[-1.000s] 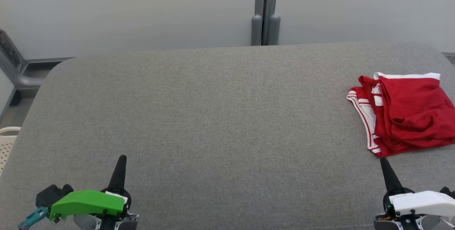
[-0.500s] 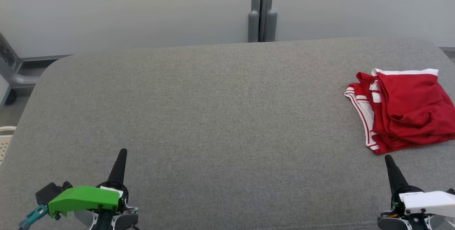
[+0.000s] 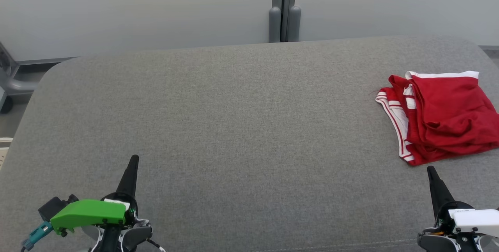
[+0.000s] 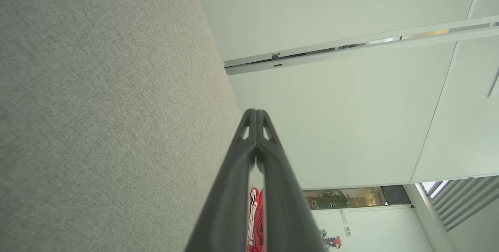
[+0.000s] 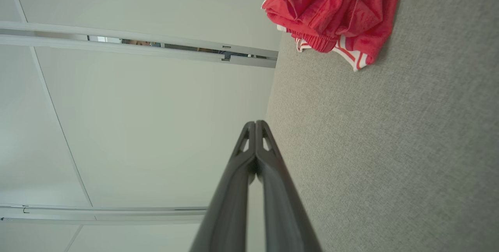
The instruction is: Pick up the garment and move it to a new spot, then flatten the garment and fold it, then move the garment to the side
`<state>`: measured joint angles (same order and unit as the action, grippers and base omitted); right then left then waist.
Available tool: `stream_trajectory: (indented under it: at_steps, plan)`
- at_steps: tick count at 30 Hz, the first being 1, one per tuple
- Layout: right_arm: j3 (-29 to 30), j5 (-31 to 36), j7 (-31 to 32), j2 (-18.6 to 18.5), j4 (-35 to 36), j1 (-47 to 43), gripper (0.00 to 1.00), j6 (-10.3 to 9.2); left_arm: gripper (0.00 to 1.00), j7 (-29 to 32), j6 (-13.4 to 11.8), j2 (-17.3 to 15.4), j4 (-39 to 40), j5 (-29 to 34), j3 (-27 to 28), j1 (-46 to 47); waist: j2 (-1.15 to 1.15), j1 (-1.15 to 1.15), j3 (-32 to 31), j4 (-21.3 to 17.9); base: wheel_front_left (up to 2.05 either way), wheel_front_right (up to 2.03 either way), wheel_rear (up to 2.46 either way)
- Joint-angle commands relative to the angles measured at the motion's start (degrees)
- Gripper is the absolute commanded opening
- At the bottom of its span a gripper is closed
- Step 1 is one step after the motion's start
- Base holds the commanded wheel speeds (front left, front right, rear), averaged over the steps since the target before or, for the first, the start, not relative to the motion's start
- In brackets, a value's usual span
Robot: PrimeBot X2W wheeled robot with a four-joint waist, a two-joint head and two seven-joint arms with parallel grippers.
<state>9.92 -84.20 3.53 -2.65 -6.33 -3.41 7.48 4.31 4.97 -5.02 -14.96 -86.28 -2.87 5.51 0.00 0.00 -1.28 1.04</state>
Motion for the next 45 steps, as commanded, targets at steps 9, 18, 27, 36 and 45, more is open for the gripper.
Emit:
stream_trajectory:
  at_steps: [9,18,27,36,45]
  plan:
    - [0.8,-4.5,0.9,-0.3,1.5,-0.8,0.00,0.02,0.00,1.3,1.3,1.0,-0.1,-3.1,1.6,1.9,0.00,0.00,0.5,-0.4,0.00,0.00,0.00]
    - [1.4,-7.9,1.6,-0.3,2.3,-1.0,0.00,0.02,0.00,2.3,2.3,1.8,-0.4,-5.7,2.5,2.5,0.00,0.00,1.1,-0.8,0.00,0.00,0.00]
    - [1.7,-9.9,1.9,-0.3,2.7,-1.1,0.00,0.02,0.00,2.7,2.8,2.3,-0.5,-6.9,3.2,2.6,0.00,0.00,1.4,-1.1,0.00,0.00,0.00]
    - [1.7,-9.9,1.9,-0.3,2.7,-1.1,0.00,0.02,0.00,2.7,2.8,2.3,-0.5,-6.9,3.2,2.6,0.00,0.00,1.4,-1.1,0.00,0.00,0.00]
    - [1.7,-9.9,1.9,-0.3,2.7,-1.1,0.00,0.02,0.00,2.7,2.8,2.3,-0.5,-6.9,3.2,2.6,0.00,0.00,1.4,-1.1,0.00,0.00,0.00]
